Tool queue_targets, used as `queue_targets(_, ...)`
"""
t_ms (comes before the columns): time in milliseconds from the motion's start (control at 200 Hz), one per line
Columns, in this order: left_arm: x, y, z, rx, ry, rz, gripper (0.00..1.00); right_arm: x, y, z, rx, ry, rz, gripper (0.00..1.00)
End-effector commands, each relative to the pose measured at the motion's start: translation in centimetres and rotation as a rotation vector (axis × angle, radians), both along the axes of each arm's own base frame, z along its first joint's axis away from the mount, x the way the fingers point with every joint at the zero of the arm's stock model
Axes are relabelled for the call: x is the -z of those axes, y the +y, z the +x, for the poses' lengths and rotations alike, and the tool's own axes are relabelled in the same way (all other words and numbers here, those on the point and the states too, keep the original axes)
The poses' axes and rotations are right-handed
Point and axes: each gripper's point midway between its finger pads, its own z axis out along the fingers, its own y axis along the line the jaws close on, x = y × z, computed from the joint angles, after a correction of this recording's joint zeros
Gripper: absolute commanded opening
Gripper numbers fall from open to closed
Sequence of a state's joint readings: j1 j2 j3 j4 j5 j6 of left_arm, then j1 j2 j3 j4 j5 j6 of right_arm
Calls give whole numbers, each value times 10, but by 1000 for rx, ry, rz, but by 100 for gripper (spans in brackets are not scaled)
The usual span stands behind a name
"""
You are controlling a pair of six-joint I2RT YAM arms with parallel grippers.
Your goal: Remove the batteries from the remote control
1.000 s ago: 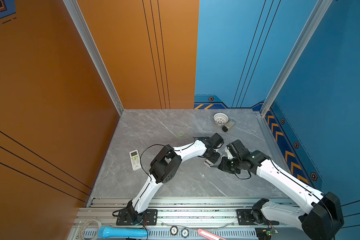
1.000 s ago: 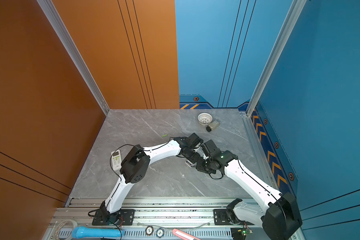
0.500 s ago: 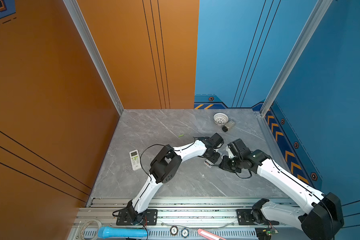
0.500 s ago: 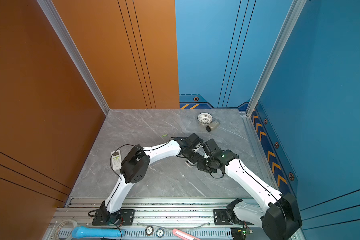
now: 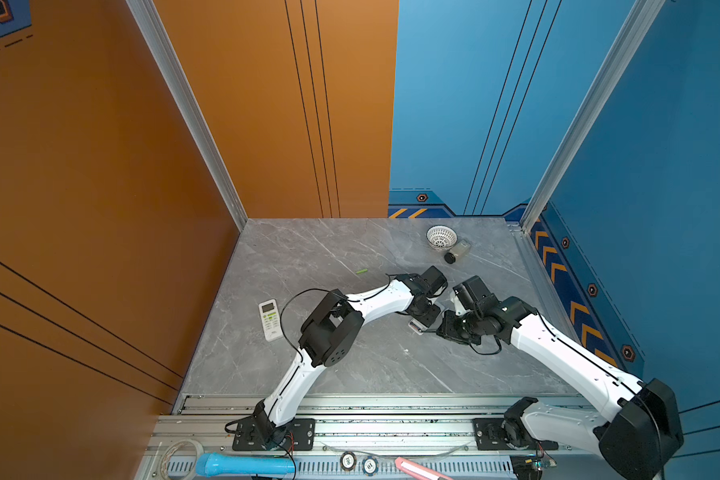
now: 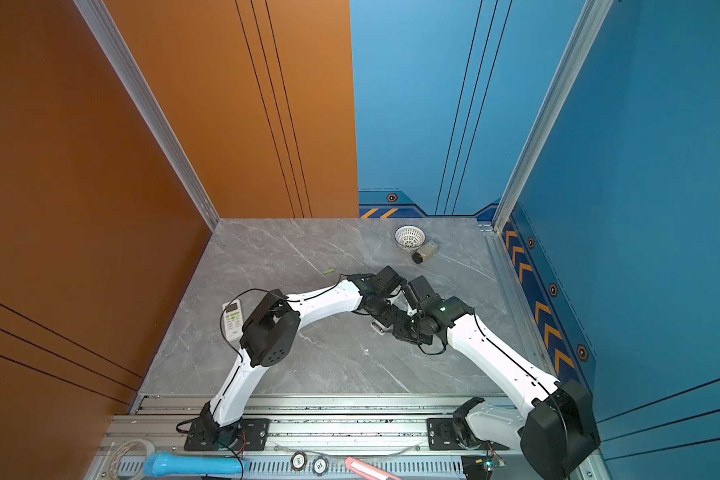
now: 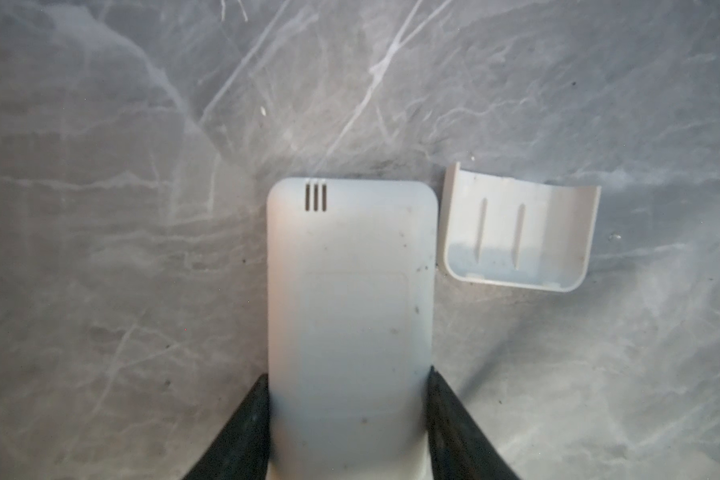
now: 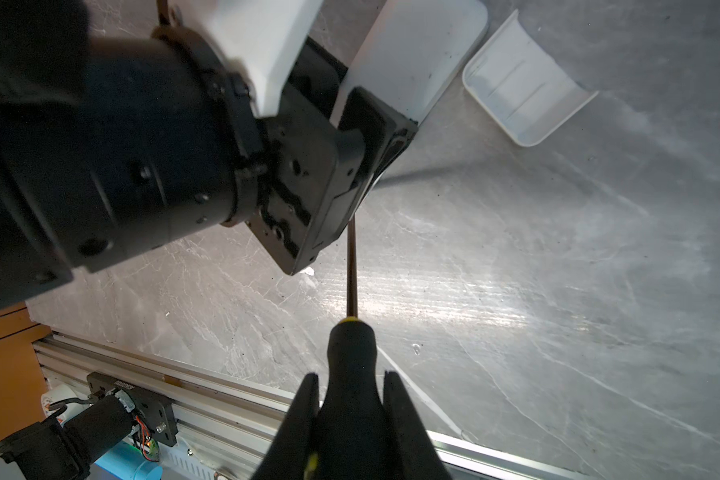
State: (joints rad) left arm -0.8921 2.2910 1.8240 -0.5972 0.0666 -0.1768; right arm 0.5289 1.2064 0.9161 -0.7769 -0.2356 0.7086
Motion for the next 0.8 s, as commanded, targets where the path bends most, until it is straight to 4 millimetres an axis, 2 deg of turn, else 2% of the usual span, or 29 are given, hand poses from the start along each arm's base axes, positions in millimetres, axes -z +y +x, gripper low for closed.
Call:
queue_targets(0, 25, 12, -19, 0, 63, 73, 0, 1, -2, 2, -15, 3, -28, 0)
queue_targets(445, 25, 10, -20, 4, 70, 66, 0, 15, 3, 8, -51, 45, -87, 0)
queue_targets(671, 25, 6, -21, 10, 72, 58, 0, 18, 20, 14, -83, 15, -73, 0)
queue_targets(796, 24, 5, -21, 12, 69, 56, 0, 20, 15, 9, -48, -23, -40, 0)
